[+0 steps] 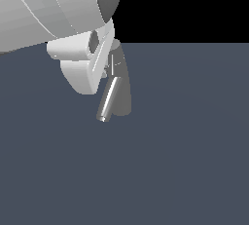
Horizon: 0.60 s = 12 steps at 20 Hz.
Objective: Turn on the faucet by rotating a designated handle.
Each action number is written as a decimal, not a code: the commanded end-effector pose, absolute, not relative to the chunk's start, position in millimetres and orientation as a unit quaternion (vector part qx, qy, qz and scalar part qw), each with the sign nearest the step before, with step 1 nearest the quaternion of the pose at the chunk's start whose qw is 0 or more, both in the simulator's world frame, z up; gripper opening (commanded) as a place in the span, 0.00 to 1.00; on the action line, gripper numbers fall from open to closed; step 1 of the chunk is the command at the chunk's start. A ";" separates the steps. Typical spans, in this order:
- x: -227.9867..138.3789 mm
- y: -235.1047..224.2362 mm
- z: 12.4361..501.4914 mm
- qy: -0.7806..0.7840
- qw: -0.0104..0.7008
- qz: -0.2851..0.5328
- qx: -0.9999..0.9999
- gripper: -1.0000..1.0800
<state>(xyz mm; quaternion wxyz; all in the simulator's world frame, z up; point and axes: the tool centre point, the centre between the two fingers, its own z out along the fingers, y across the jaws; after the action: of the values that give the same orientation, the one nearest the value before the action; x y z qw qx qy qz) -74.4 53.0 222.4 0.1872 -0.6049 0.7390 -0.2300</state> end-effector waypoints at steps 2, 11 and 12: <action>-72.1 51.5 221.2 0.741 0.187 -0.226 -0.603 0.00; -63.1 9.0 233.3 0.747 0.183 -0.229 -0.596 0.00; -62.2 4.3 234.6 0.748 0.183 -0.229 -0.595 0.00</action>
<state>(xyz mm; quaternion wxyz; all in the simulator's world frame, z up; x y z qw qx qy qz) -65.1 35.0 229.9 0.1862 -0.6163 0.7319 -0.2232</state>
